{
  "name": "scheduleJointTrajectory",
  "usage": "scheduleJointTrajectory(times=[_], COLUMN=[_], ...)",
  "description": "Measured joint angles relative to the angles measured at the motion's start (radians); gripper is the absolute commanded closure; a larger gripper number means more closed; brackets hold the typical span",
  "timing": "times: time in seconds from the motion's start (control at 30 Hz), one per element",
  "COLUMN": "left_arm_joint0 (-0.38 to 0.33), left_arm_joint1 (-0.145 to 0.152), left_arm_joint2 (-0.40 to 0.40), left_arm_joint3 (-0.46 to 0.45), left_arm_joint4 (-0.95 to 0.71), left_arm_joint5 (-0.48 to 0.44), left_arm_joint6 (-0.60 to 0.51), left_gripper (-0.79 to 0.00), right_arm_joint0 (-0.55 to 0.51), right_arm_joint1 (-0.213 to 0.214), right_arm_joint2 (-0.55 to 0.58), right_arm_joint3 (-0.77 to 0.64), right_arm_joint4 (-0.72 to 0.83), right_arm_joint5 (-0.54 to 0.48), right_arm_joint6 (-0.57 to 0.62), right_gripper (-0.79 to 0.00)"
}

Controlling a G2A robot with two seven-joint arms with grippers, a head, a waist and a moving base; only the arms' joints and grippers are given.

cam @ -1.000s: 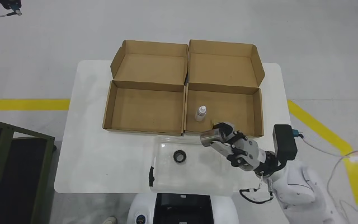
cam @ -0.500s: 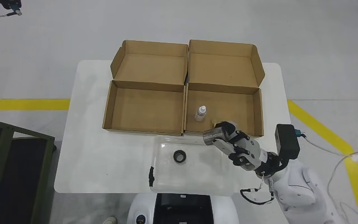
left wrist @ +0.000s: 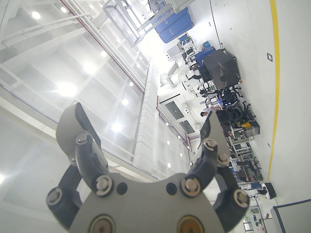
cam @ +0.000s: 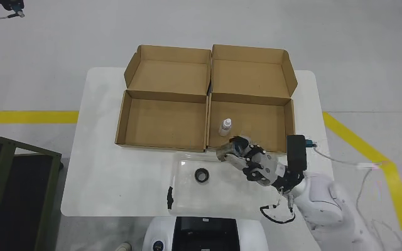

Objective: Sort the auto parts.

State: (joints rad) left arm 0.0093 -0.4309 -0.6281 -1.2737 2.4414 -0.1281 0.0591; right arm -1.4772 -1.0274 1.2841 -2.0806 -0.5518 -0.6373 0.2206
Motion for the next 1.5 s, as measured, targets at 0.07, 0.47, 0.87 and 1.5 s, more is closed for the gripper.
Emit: scheduleJointTrajectory(times=[0.07,0.47,0.87,1.5], left_arm_joint0=[0.0,0.0,0.0,0.0], left_arm_joint1=[0.0,0.0,0.0,0.0], left_arm_joint2=[0.0,0.0,0.0,0.0], left_arm_joint3=[0.0,0.0,0.0,0.0], left_arm_joint4=[0.0,0.0,0.0,0.0], left_arm_joint5=[0.0,0.0,0.0,0.0], left_arm_joint6=[0.0,0.0,0.0,0.0], left_gripper=[-0.785,-0.785,-0.785,-0.785], right_arm_joint0=[0.051,0.318,0.553,0.817], right_arm_joint1=[-0.008,-0.068,-0.142,-0.289], right_arm_joint2=[-0.049,-0.282,-0.491,-0.713], right_arm_joint3=[0.033,0.195,0.381,0.687], right_arm_joint4=[-0.023,-0.247,-0.386,-0.426], right_arm_joint5=[0.022,0.178,0.235,0.314], right_arm_joint6=[0.018,0.009,0.089,0.167], right_gripper=[0.0,0.0,0.0,0.0])
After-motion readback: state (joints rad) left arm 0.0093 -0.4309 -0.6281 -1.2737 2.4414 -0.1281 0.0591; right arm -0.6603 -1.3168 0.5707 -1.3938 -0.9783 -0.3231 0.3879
